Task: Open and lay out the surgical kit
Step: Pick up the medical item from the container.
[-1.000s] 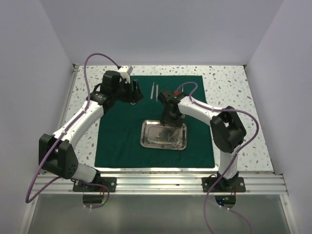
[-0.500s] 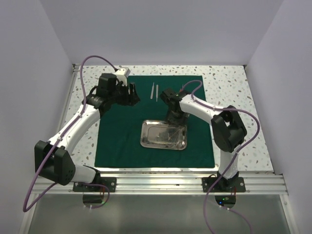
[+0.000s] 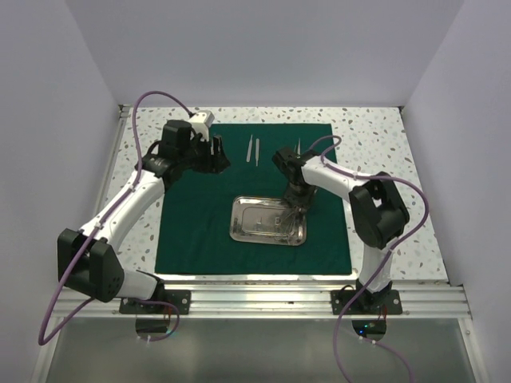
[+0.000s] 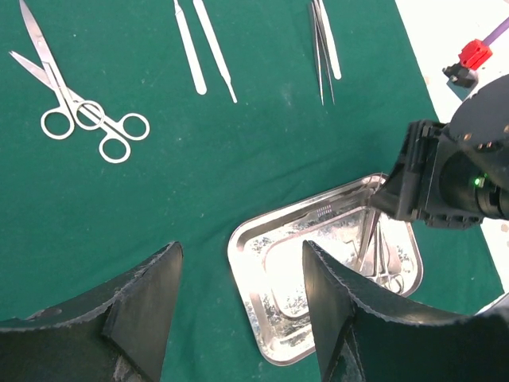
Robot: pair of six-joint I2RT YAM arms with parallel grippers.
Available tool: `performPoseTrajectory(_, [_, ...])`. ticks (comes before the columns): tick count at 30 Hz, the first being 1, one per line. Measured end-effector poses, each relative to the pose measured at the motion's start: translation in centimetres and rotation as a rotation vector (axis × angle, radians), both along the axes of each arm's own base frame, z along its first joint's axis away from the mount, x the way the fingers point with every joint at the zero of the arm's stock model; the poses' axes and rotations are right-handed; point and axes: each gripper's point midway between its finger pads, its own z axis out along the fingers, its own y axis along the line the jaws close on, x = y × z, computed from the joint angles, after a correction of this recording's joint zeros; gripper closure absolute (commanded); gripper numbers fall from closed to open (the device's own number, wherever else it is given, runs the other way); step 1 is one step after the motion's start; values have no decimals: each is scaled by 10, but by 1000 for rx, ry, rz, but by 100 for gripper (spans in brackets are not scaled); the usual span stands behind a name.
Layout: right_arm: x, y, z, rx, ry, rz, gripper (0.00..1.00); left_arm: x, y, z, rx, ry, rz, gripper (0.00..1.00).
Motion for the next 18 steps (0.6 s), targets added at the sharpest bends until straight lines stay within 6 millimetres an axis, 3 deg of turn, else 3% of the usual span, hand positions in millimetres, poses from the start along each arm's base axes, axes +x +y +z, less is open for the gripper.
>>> performPoseTrajectory(4, [4, -8, -4, 0, 0, -20, 65, 0, 0, -3, 3, 8, 1, 35])
performPoseTrajectory(12, [0, -16, -15, 1, 18, -30, 70, 1, 1, -8, 12, 22, 5, 35])
performPoseTrajectory(18, [3, -16, -15, 15, 16, -17, 87, 0, 3, -13, 25, 40, 12, 36])
